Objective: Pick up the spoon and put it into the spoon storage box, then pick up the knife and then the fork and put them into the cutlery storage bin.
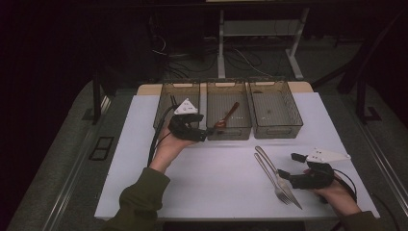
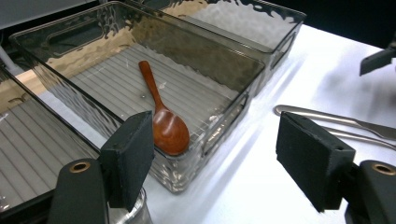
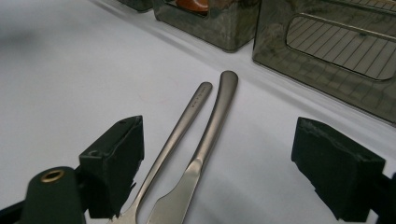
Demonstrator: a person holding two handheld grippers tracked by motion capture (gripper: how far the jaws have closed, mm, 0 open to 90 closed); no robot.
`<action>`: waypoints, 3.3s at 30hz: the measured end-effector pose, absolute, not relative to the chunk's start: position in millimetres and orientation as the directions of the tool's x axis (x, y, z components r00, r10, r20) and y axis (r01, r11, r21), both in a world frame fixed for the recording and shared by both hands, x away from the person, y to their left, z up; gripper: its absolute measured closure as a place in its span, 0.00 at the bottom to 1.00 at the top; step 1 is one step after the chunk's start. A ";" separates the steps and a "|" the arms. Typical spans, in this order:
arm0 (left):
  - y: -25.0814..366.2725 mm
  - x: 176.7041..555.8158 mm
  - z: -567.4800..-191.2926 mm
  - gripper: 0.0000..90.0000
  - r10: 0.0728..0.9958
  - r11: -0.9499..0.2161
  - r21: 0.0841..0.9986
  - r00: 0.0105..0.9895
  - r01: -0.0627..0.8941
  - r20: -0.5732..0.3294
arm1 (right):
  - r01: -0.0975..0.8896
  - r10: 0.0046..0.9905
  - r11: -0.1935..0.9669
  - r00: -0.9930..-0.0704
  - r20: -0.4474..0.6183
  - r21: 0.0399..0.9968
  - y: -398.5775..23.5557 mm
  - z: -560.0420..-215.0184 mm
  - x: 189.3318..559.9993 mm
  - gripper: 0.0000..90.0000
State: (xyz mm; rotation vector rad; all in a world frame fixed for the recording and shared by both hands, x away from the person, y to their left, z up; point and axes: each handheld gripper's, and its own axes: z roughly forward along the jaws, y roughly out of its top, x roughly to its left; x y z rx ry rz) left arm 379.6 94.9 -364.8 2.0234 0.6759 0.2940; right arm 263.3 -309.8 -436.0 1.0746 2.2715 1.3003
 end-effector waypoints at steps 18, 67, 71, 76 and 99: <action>130.3 336.2 -387.3 0.24 0.569 -0.362 0.870 0.819 0.333 -0.077 | 0.452 0.736 0.306 -0.670 0.093 0.838 -309.9 -435.6 263.2 0.18; 177.6 276.2 -437.2 0.00 0.571 -0.360 0.849 0.811 0.387 -0.127 | 0.525 0.690 0.363 -0.707 0.157 0.770 -302.0 -425.4 261.9 0.46; 177.2 275.0 -436.3 0.00 0.572 -0.367 0.849 0.812 0.380 -0.117 | 0.547 0.674 0.372 -0.715 0.187 0.750 -300.9 -426.7 263.2 0.59; 176.2 276.0 -437.6 0.00 0.571 -0.369 0.847 0.812 0.383 -0.118 | 0.559 0.672 0.389 -0.716 0.189 0.732 -297.9 -428.9 263.9 0.71; 173.8 276.3 -439.2 0.00 0.564 -0.372 0.843 0.816 0.387 -0.126 | 0.554 0.671 0.515 -0.735 0.095 0.654 -275.9 -442.1 267.1 0.99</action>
